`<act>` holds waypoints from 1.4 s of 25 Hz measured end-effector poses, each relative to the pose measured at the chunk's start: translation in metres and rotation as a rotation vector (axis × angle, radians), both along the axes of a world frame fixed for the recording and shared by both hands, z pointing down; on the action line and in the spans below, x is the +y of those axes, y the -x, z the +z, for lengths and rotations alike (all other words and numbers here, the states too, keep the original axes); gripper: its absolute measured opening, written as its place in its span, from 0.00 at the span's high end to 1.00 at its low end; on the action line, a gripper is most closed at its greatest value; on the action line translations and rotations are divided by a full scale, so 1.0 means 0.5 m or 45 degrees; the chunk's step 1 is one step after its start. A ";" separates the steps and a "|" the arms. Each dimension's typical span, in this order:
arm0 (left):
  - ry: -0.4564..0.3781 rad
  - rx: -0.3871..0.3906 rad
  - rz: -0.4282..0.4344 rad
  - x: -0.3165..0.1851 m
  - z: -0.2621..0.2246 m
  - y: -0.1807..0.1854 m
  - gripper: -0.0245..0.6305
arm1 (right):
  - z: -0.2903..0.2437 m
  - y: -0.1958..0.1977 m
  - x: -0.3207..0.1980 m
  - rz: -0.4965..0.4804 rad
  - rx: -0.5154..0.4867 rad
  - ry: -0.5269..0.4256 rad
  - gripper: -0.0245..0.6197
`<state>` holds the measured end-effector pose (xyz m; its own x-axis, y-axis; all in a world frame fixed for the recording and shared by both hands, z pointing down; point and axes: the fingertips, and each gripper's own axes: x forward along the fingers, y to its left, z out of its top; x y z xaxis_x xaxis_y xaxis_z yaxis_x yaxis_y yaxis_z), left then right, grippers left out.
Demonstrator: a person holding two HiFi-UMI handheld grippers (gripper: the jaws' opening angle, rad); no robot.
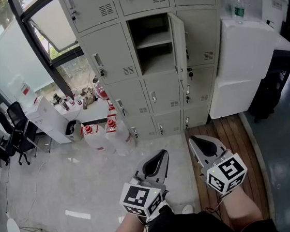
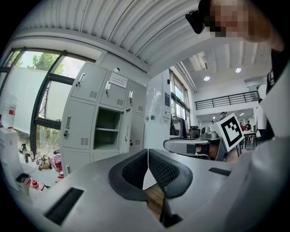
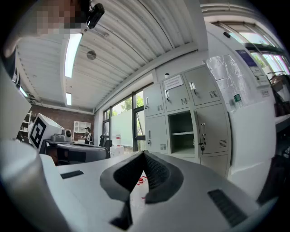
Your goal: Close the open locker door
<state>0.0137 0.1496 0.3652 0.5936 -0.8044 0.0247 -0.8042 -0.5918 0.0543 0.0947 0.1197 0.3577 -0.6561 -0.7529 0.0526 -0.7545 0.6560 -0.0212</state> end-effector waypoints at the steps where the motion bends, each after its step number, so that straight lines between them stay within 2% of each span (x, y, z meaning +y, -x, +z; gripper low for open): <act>1: 0.000 0.001 0.000 0.001 -0.001 0.001 0.93 | -0.001 0.001 0.001 0.000 0.000 0.001 0.88; 20: 0.040 -0.002 0.013 -0.029 0.005 0.015 0.93 | 0.000 0.019 -0.028 -0.011 -0.019 0.000 0.88; 35: 0.022 0.020 0.021 -0.138 0.000 0.067 0.93 | 0.001 0.057 -0.134 0.013 0.042 -0.007 0.88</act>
